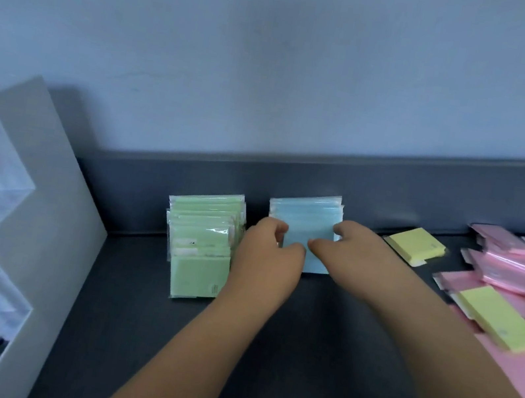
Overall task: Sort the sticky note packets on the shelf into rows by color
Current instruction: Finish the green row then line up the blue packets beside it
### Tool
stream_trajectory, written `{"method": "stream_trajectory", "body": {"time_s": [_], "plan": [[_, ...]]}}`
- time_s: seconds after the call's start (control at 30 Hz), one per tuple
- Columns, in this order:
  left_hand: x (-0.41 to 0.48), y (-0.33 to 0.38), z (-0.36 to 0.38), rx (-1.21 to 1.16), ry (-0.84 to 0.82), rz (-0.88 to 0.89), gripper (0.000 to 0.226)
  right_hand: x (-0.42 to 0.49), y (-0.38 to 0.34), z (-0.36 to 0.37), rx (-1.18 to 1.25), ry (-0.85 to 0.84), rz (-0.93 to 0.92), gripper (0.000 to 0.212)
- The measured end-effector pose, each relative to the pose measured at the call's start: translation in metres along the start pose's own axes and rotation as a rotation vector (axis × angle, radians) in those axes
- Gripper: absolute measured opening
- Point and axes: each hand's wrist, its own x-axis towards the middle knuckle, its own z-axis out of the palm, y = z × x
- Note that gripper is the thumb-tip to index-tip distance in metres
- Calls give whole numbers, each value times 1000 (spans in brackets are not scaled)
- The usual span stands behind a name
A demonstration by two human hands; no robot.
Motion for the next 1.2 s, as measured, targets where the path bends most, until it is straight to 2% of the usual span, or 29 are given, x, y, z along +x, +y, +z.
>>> {"method": "stream_trajectory", "body": {"time_s": [0.1, 0.23, 0.33, 0.4, 0.53, 0.6, 0.67, 0.73, 0.8, 0.87, 1.03, 1.2], "plan": [[0, -1, 3, -20, 25, 2, 43, 5, 4, 4, 35, 32, -9, 47], [3, -1, 3, -49, 26, 2, 43, 8, 9, 9, 115, 78, -47, 64], [3, -1, 1, -48, 28, -3, 42, 9, 11, 11, 141, 84, -50, 66], [2, -1, 0, -38, 24, -1, 43, 9, 12, 11, 130, 96, -33, 60], [0, 0, 1, 28, 50, 46, 35, 8, 12, 6, 114, 145, 2, 36], [-2, 1, 0, 128, 69, 132, 30, 8, 13, 5, 82, 139, -4, 28], [-4, 1, -2, 337, 93, 285, 30, 8, 14, 5, -9, 183, -25, 31], [-5, 2, -5, 558, 78, 438, 32, 8, 20, 7, -160, 280, -77, 46], [-8, 5, -8, 734, 41, 496, 42, 5, 26, 7, -308, 354, -144, 73], [-12, 10, -11, 877, 51, 492, 52, 0, 29, 4, -390, 361, -181, 84], [-28, 21, -8, 1007, 49, 478, 78, -16, 39, -10, -448, 364, -213, 85], [-47, 35, 18, 1084, -20, 382, 73, -27, 67, -37, -372, 339, -292, 82]]}}
